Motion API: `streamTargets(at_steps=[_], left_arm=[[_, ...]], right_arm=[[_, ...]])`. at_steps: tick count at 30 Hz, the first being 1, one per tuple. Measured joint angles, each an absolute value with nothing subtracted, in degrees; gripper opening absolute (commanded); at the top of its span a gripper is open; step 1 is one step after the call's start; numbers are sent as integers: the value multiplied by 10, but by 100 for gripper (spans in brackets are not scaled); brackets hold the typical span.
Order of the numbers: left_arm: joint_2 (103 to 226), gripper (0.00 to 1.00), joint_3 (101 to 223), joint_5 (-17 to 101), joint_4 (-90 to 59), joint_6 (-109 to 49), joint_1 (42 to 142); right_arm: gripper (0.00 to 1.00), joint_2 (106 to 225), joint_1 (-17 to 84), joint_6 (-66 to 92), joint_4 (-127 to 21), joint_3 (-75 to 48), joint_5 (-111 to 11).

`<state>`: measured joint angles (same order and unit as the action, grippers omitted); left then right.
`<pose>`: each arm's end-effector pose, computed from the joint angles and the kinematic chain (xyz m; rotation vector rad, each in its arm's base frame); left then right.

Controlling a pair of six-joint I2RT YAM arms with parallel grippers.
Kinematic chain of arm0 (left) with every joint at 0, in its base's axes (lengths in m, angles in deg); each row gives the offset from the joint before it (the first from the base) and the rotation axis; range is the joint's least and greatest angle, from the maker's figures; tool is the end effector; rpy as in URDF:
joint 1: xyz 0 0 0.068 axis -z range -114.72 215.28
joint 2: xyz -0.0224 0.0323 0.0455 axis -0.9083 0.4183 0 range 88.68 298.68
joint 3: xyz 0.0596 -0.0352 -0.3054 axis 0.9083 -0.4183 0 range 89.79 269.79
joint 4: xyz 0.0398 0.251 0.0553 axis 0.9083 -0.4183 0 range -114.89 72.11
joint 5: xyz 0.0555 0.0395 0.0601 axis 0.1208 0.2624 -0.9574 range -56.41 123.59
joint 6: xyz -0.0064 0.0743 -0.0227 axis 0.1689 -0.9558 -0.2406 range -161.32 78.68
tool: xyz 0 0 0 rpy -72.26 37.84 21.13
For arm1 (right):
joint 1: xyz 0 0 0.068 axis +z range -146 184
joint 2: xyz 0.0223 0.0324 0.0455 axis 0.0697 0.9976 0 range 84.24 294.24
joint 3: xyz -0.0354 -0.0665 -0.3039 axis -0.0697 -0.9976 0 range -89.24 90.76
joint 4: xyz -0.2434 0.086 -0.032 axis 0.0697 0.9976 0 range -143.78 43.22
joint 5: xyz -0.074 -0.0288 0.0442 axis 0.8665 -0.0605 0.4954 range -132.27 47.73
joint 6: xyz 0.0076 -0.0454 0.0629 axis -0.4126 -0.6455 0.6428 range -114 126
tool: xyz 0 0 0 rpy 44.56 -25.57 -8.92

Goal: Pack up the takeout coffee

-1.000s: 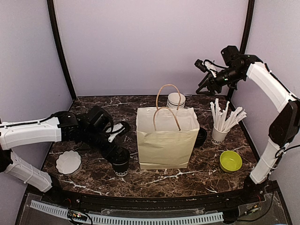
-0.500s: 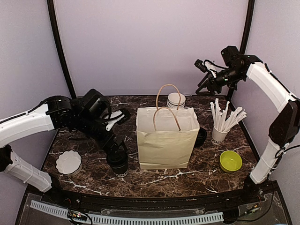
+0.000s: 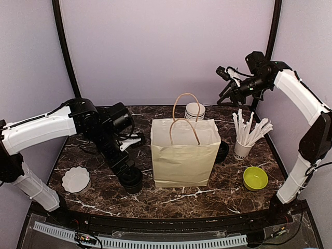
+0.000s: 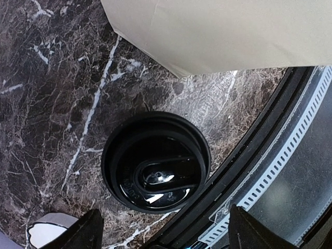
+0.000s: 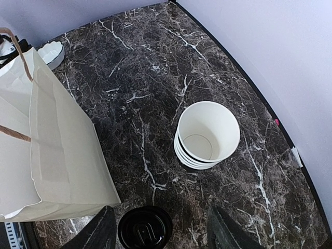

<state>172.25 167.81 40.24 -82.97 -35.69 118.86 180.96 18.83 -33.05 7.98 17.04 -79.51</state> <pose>0.1603 -0.2303 0.3211 1.1961 2.6190 -0.3883 0.3413 0.1321 0.4162 -1.2827 1.9363 0.5943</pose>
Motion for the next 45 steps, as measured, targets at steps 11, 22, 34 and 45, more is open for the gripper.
streamTargets(at_steps=[11,22,34,45], left_arm=[[1764,88,1693,407,-843,-362,1189],[1789,84,1693,404,-836,-362,1189],[1799,80,1691,386,-825,-360,1207],[1797,79,1680,338,-822,-355,1219]], right_arm=[[60,1803,188,-333,80,159,-797],[60,1803,188,-336,80,158,-798],[60,1803,188,-338,80,158,-798],[60,1803,188,-338,80,155,-798]])
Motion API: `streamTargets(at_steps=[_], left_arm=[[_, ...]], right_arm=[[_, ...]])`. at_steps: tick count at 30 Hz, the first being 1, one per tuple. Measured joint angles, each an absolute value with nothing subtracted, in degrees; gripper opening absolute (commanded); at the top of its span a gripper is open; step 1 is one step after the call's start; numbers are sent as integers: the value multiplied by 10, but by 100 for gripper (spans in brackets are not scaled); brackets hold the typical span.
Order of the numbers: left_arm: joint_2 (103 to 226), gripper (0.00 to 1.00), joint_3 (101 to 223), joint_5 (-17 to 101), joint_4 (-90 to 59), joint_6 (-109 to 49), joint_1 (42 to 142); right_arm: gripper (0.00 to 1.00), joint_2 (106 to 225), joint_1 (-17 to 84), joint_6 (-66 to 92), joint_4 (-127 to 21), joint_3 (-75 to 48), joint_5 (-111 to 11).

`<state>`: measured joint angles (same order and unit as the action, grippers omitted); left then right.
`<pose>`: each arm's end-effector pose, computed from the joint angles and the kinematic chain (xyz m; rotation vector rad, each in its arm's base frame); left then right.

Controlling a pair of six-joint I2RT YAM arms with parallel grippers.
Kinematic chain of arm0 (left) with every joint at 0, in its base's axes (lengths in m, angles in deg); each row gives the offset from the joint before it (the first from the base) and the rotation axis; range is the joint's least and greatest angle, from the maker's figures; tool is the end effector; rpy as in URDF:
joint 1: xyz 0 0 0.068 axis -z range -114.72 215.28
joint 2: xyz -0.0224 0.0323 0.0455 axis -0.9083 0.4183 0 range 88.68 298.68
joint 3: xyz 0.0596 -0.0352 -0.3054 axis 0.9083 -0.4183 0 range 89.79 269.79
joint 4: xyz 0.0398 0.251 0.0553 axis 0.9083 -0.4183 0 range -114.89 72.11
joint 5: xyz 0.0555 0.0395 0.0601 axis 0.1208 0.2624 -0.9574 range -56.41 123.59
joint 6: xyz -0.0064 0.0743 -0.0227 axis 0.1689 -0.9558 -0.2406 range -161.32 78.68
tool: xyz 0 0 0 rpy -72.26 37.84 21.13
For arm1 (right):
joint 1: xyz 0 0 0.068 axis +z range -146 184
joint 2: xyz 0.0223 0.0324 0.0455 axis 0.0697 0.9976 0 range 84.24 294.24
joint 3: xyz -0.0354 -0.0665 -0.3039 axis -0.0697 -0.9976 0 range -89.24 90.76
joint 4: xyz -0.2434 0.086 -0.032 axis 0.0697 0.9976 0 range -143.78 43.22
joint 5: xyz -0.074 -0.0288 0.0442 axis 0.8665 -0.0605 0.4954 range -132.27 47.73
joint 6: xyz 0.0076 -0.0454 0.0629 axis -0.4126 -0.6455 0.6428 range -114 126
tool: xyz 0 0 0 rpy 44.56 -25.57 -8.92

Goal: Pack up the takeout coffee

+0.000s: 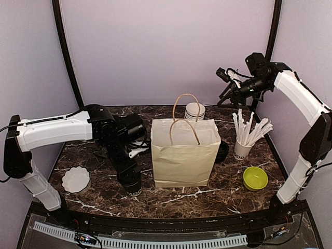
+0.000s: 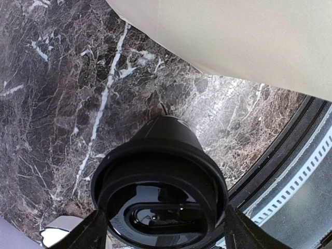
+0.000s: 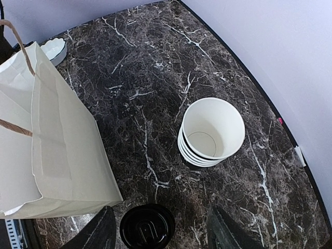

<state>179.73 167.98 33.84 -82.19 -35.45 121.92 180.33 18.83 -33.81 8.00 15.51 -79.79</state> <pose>0.1689 -0.2571 0.2862 1.2641 2.6620 -0.1777 0.3378 0.1315 0.4118 -1.2968 1.9384 0.6013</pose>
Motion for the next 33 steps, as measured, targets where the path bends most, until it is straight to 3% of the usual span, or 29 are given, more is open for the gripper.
streamTargets(at_steps=[9,17,24,33], left_arm=[[1794,64,1675,332,-815,-342,1229],[1793,63,1673,338,-812,-332,1234],[1792,78,1673,333,-813,-325,1240],[1776,88,1711,315,-824,-319,1245]], right_arm=[[60,1803,188,-338,80,155,-800],[60,1794,188,-338,79,152,-800],[60,1780,188,-337,79,144,-802],[60,1778,188,-337,78,143,-802]])
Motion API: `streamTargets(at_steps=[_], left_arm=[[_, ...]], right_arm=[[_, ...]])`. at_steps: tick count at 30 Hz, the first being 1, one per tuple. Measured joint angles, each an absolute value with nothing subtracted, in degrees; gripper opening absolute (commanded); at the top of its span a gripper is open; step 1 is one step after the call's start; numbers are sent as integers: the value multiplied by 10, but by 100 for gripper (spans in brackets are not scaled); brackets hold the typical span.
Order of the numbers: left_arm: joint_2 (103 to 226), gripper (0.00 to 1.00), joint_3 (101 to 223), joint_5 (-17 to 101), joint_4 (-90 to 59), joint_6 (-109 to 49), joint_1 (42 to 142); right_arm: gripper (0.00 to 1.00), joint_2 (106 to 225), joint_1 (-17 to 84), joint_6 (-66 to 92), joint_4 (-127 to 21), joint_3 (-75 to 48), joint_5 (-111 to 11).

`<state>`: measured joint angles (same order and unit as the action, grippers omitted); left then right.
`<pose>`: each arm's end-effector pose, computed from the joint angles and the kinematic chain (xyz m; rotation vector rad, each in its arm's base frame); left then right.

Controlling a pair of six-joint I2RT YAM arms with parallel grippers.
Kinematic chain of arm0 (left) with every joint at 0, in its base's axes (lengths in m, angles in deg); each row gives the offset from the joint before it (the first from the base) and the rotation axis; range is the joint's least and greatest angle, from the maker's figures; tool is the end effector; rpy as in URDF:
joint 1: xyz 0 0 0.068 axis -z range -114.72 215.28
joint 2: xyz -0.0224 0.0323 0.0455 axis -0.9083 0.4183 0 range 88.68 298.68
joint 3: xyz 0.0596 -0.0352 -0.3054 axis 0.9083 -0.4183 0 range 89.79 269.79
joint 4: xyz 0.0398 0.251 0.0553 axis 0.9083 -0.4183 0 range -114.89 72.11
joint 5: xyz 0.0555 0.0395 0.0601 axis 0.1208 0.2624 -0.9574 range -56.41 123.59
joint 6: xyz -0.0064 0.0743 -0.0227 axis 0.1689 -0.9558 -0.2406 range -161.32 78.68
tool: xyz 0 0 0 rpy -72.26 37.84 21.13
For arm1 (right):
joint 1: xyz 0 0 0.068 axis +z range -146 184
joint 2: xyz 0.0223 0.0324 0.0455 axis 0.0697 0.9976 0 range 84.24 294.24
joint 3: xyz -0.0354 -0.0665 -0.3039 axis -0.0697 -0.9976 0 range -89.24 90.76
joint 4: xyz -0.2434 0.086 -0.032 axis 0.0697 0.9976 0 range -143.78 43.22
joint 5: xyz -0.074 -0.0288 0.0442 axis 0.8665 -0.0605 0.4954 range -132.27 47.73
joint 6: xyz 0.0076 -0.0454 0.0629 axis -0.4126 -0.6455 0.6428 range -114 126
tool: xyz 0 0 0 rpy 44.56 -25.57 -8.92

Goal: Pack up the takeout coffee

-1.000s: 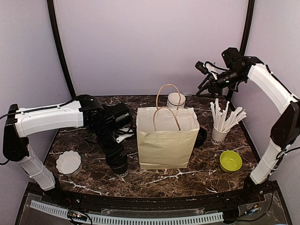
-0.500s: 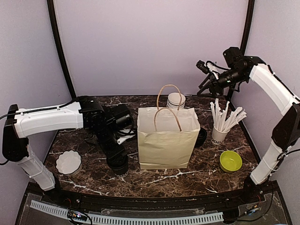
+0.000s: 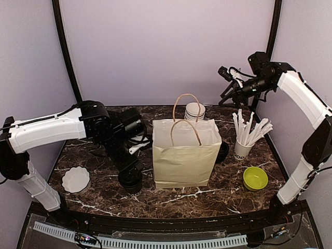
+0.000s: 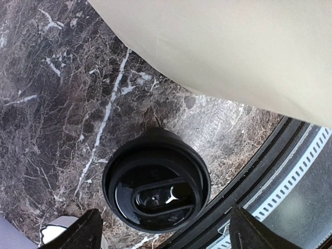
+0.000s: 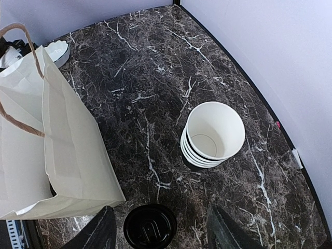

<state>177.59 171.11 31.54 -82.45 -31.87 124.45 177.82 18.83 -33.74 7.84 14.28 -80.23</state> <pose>0.1591 -0.2621 0.3125 1.1937 2.5952 -0.2108 0.3250 0.1285 0.4203 -1.2944 1.9118 0.5981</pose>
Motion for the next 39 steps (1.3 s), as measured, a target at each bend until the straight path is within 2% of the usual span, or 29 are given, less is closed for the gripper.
streamTargets(at_steps=[16,22,30,39], left_arm=[[1787,94,1683,305,-829,-319,1245],[1794,88,1670,305,-825,-324,1245],[1799,77,1663,308,-821,-333,1245],[1799,77,1663,307,-820,-334,1245]], right_arm=[[60,1778,188,-337,79,143,-803],[60,1778,188,-337,79,143,-803],[60,1779,188,-337,79,143,-803],[60,1780,188,-337,79,143,-803]])
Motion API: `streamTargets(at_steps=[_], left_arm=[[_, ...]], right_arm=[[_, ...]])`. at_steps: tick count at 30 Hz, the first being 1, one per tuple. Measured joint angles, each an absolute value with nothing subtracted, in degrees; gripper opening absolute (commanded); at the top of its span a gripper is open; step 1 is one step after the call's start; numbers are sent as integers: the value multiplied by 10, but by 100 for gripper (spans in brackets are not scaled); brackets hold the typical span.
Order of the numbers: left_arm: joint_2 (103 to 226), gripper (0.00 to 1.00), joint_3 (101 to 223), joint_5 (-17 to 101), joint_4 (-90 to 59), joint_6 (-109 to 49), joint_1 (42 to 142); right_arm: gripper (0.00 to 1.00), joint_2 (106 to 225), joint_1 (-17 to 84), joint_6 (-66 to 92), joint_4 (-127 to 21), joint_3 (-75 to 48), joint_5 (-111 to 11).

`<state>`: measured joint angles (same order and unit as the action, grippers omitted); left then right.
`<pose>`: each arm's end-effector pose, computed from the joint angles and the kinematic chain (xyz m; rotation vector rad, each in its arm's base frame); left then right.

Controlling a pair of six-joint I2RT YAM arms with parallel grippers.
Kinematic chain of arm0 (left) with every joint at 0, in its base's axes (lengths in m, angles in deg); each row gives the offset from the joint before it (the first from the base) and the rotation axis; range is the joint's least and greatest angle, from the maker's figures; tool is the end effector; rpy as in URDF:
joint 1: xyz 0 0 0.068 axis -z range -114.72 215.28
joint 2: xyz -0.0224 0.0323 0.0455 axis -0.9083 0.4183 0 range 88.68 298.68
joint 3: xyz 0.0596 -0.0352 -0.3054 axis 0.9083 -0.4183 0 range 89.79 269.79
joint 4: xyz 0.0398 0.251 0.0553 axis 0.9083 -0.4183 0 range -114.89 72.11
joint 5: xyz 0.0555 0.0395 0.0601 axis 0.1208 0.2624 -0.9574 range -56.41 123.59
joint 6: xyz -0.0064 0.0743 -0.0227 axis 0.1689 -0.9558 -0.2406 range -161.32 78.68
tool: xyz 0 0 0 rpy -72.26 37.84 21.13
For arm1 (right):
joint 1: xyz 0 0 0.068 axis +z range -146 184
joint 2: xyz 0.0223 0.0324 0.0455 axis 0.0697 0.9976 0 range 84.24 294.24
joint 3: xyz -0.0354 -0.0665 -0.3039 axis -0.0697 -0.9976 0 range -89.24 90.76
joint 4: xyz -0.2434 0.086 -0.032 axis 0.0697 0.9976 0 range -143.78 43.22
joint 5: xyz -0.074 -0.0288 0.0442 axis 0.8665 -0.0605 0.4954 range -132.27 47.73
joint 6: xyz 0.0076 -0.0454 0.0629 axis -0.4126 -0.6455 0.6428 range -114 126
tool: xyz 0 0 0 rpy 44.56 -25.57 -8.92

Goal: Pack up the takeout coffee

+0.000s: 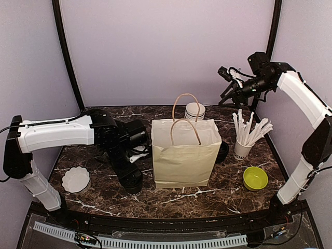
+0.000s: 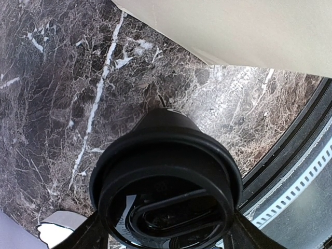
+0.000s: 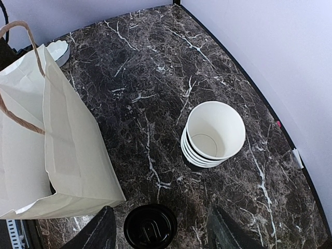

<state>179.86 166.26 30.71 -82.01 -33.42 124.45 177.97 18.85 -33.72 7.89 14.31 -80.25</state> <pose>0.1588 -0.2596 0.2773 1.2697 2.6624 -0.0977 0.3256 0.1288 0.4196 -1.2948 1.9144 0.6003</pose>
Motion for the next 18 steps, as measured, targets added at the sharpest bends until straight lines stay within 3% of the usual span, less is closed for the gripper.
streamTargets(at_steps=[4,18], left_arm=[[1799,77,1662,306,-820,-334,1245],[1791,63,1680,285,-850,-325,1244]], right_arm=[[60,1780,189,-337,79,143,-803],[62,1786,211,-325,98,207,-833]])
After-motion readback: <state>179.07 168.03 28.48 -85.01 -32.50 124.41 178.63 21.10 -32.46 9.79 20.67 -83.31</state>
